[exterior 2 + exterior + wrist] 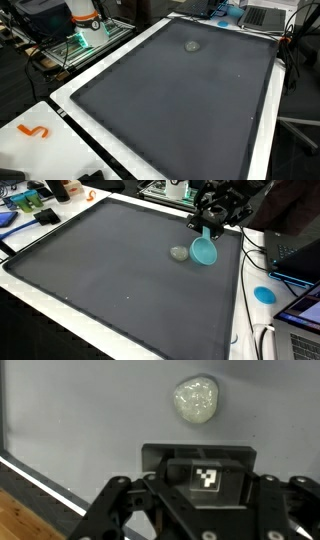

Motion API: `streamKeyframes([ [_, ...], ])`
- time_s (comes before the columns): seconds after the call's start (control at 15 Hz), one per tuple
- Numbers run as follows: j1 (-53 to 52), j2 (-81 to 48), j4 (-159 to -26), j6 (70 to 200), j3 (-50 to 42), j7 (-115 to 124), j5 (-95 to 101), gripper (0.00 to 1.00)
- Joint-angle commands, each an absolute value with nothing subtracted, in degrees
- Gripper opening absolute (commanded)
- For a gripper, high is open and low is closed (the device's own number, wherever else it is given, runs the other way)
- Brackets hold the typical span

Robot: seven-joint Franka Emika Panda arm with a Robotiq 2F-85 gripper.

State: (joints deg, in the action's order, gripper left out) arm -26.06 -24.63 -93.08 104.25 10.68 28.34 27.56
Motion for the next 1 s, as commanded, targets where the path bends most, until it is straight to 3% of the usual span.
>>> streamKeyframes([
  [0.0, -26.5, -25.5, -92.4, 105.7, 9.5, 29.0, 28.3, 0.31],
  [0.93, -23.2, -25.1, -92.8, 111.5, 7.5, 27.6, 24.8, 0.31],
])
